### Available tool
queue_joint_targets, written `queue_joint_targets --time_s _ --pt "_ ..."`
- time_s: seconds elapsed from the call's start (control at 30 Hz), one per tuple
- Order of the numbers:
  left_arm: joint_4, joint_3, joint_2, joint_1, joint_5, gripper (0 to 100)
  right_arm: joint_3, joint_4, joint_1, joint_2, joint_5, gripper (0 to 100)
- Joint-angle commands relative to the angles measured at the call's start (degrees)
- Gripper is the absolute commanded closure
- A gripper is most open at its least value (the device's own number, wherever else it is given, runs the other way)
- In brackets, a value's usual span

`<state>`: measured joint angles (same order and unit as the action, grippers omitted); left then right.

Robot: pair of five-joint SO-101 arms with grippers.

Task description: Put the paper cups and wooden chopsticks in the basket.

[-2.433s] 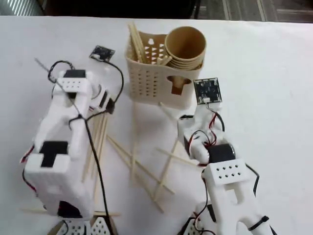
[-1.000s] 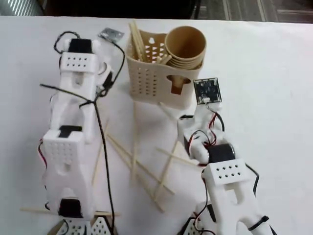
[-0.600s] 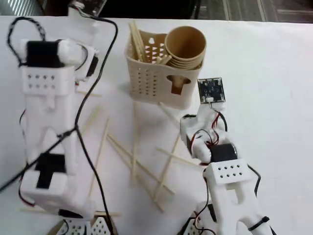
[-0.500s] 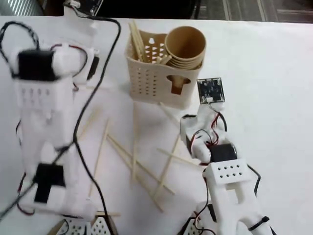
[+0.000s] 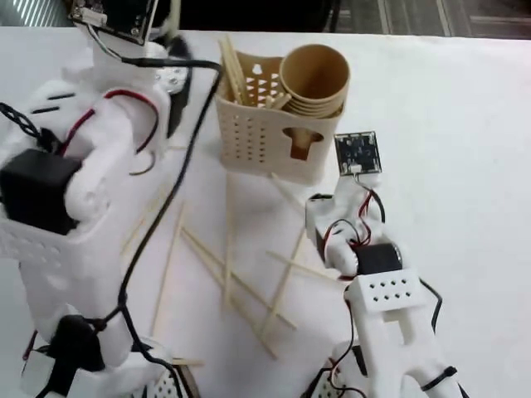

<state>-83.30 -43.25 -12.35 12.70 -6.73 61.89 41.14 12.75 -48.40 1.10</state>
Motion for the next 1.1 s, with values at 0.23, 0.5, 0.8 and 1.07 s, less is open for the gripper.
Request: queue_joint_targets --time_s 0.23,0.5,0.8,1.07 --pt "29.6 11.0 -1.8 7.3 6.6 98 -0.4 -0.9 -0.6 -1.0 -0.3 97.1" --pt "51.8 34.6 -2.1 6.8 6.2 97 -0.4 -0.9 -0.6 -1.0 -0.4 97.1" --pt "52.0 41.5 -2.3 1.9 6.2 80 -0.4 -0.9 -0.3 -1.0 -0.5 97.1" --pt "34.4 30.2 -1.9 -8.0 6.1 80 -0.4 -0.9 -0.3 -1.0 -0.5 97.1"
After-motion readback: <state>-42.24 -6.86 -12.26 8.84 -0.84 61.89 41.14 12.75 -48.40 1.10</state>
